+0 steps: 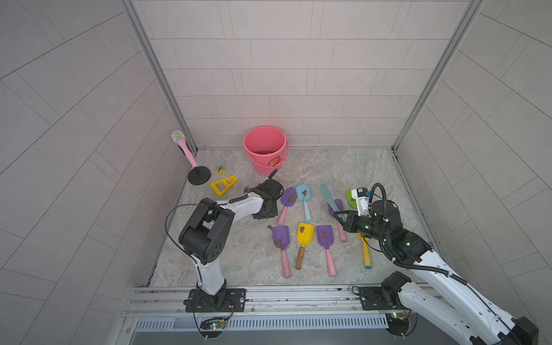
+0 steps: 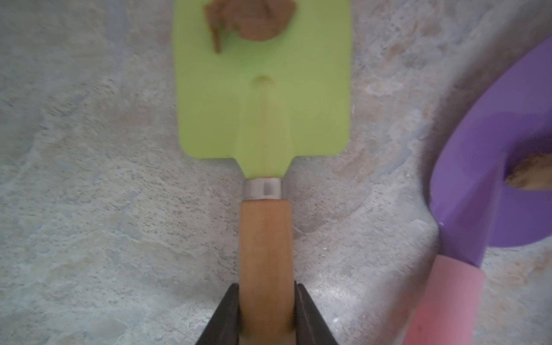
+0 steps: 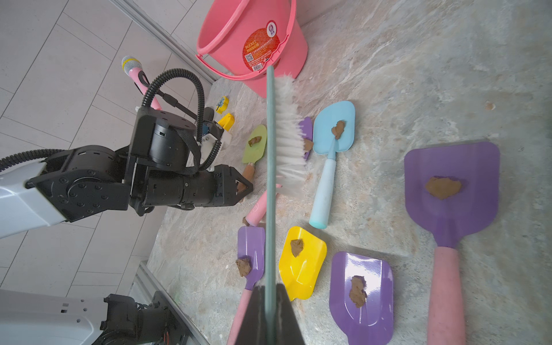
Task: Brush the soil off the hand trowel and place it into the bucket
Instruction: Pick up the hand trowel from the center of the board, then brush off the soil from the hand trowel.
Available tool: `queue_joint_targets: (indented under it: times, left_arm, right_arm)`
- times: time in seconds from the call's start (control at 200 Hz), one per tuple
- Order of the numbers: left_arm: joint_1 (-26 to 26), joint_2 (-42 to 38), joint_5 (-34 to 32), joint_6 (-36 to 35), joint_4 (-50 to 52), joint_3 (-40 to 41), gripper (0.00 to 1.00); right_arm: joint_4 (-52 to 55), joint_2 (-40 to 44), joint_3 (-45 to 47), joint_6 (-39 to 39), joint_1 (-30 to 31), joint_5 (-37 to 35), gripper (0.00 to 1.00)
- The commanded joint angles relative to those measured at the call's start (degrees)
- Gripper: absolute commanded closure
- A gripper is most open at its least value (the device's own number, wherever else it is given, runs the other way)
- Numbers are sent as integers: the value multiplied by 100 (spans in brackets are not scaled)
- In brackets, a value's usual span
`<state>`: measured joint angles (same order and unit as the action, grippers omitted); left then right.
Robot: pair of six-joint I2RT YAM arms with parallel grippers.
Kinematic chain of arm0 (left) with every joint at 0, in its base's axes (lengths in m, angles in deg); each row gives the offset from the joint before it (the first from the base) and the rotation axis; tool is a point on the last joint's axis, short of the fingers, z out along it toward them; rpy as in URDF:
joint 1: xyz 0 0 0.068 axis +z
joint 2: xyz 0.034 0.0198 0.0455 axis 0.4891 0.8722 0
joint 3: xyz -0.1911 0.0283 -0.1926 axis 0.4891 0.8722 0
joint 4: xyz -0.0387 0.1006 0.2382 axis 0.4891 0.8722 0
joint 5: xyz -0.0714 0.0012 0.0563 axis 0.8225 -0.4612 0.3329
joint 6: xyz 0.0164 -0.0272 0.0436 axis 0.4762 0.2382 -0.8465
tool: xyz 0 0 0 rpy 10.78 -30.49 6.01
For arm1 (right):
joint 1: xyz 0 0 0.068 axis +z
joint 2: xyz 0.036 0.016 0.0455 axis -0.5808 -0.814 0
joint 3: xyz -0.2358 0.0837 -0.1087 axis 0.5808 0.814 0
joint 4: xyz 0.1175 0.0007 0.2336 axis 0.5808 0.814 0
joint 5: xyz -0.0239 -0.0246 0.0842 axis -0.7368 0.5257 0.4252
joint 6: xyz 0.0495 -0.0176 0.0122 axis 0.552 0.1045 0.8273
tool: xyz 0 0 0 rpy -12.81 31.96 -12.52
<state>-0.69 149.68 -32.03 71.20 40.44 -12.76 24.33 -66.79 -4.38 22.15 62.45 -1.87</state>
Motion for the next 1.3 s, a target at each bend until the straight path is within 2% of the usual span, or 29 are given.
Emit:
queue_joint_targets:
  times: [0.0, 0.23, 0.405, 0.62, 0.801, 0.996, 1.296]
  left_arm:
    - [27, -82, -140, -19, 190, 16, 74]
    - [27, -494, -228, -121, 567, 6, 83]
    - [27, -1129, -96, -403, 956, 86, 100]
    - [9, -1966, 208, -909, 1682, 123, 100]
    - [-106, -2697, 654, -1289, 2301, 360, 100]
    - [-686, -3349, 772, -1471, 2777, 439, 100]
    - [-2015, -3160, 168, -1423, 2957, 386, 100]
  right_arm:
    - [-29, 120, -59, 20, -13, 1, 100]
    - [6, 170, -54, 71, -12, -35, 100]
    - [-72, 174, -12, 270, -20, -88, 100]
    - [-351, 64, -79, 440, -47, 154, 100]
    - [-750, -193, -138, 546, -46, 844, 100]
    - [-1352, -594, -332, 761, -40, 1705, 100]
    - [-1693, -1582, -505, 1193, 263, 2693, 100]
